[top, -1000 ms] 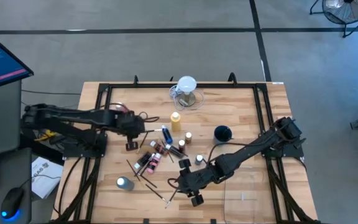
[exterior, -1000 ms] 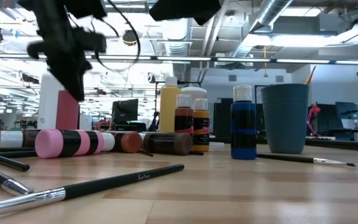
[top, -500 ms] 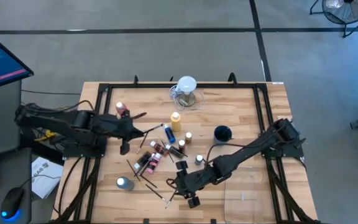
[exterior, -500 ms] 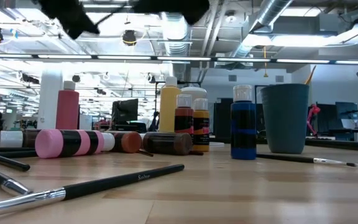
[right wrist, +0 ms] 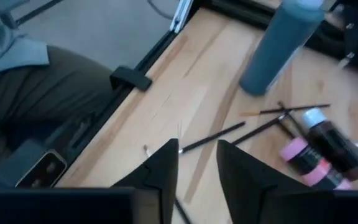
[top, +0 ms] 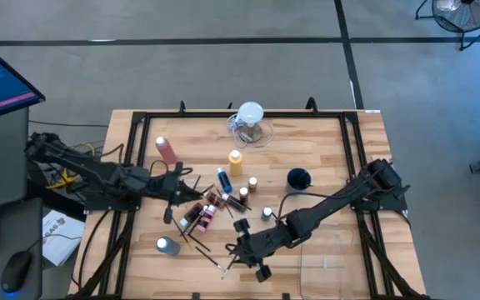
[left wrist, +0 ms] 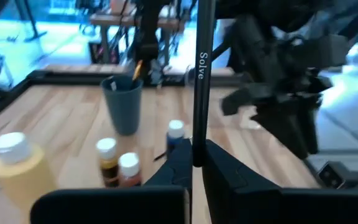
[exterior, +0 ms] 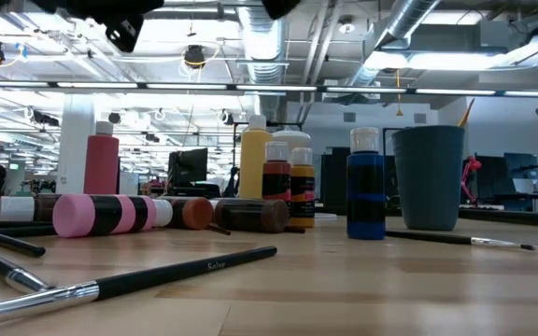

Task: Pick & Place Paint Supplies
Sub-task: Put the black silver paintbrush into the blue cup

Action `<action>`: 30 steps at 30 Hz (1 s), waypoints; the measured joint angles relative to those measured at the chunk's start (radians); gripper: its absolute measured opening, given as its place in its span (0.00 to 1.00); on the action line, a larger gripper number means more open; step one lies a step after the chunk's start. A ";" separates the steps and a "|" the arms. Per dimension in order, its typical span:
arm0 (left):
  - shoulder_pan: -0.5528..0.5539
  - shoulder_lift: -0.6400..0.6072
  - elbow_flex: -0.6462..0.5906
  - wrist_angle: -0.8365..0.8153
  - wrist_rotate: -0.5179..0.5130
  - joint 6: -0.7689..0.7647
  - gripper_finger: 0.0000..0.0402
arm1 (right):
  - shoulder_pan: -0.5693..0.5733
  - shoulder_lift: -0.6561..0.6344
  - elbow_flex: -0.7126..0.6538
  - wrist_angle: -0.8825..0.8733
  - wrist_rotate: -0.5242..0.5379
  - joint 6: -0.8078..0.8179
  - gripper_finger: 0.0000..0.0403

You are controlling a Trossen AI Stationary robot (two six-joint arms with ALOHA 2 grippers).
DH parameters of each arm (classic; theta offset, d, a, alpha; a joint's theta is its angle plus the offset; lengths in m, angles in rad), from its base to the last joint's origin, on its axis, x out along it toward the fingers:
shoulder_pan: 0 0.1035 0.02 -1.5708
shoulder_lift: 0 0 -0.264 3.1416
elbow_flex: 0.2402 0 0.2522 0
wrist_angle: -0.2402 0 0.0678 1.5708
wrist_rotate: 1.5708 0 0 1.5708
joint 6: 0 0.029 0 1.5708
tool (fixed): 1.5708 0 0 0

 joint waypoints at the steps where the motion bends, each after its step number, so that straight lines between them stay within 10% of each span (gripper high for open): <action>1: -0.010 0.000 -0.032 0.058 0.001 0.002 0.01 | -0.002 -0.013 0.000 -0.025 0.000 -0.006 0.23; 9: -0.059 0.000 -0.255 0.583 0.006 0.082 0.01 | 0.000 -0.178 -0.012 -0.056 0.103 -0.047 0.17; 16: -0.059 0.028 -0.330 0.831 0.043 0.126 0.01 | -0.048 -0.368 -0.269 0.530 0.108 -0.075 0.17; 24: -0.020 0.194 -0.204 0.937 0.221 0.098 0.01 | -0.181 -0.396 -0.378 0.773 0.093 0.028 0.17; 30: -0.015 0.406 -0.064 0.930 0.338 0.052 0.01 | -0.213 -0.395 -0.301 0.762 -0.116 0.046 0.17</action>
